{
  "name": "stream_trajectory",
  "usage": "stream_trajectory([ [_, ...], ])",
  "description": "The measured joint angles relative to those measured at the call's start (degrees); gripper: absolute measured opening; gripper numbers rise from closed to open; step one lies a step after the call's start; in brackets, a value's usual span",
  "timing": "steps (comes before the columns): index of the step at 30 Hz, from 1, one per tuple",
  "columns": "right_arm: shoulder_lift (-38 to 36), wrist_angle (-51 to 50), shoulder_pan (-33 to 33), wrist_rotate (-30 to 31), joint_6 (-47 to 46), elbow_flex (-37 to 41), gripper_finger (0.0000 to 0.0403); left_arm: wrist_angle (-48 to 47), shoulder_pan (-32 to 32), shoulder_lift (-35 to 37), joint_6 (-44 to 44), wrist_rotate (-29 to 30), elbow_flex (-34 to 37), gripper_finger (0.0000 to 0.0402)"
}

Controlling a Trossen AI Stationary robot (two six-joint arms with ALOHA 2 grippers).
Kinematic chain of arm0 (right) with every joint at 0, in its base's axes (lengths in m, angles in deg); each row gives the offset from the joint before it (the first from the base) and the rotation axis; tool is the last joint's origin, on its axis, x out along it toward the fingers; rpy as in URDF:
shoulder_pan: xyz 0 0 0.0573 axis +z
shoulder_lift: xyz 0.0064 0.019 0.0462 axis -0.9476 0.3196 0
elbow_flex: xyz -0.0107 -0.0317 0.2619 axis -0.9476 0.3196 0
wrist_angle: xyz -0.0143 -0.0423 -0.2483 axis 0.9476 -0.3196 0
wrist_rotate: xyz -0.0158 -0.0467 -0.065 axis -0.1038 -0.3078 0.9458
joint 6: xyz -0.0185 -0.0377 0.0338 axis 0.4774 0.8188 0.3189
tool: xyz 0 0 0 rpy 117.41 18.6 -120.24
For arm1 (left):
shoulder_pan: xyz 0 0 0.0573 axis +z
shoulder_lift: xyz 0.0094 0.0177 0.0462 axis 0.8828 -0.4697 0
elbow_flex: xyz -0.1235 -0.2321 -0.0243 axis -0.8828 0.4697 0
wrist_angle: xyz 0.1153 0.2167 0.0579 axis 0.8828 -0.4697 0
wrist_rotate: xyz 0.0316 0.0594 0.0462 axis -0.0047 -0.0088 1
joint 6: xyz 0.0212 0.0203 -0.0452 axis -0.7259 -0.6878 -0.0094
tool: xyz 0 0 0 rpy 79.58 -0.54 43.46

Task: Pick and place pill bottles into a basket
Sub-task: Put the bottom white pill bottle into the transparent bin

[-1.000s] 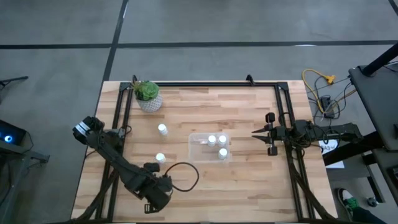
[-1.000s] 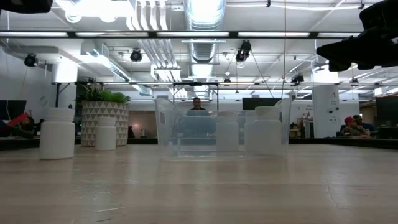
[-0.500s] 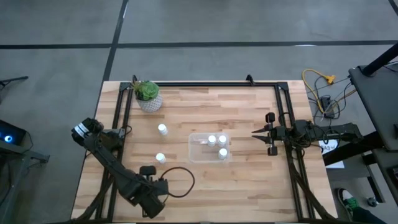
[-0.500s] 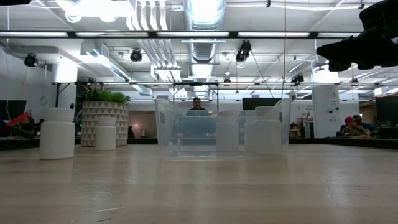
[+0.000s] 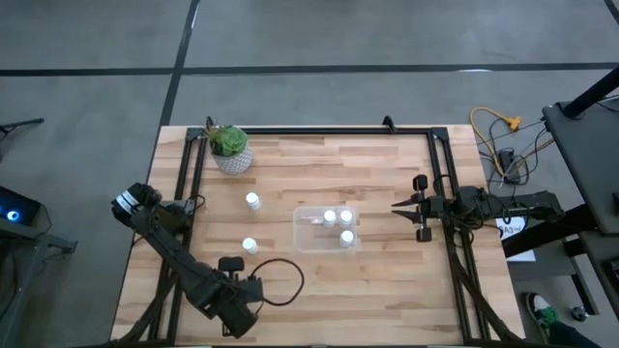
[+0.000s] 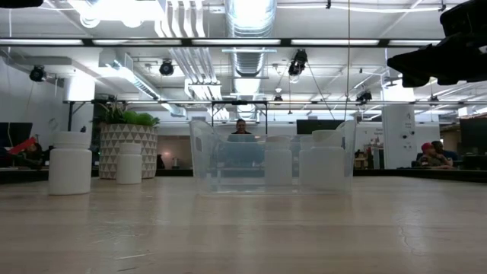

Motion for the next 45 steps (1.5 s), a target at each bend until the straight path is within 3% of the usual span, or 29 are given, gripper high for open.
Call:
stream_trajectory([
  [9,0.0,0.0,0.0,0.0,0.0,0.0,0.0059,-0.1,0.0,0.0,1.4,-0.2,0.8,0.0020],
  [33,0.0,0.0,0.0,0.0,0.0,0.0,0.0059,-0.1,0.1,0.1,2.9,-2.1,4.1,0.0220],
  [45,0.0,0.0,0.0,0.0,0.0,0.0,0.0059,3.4,0.1,0.1,2.7,-1.6,4.2,0.0234],
])
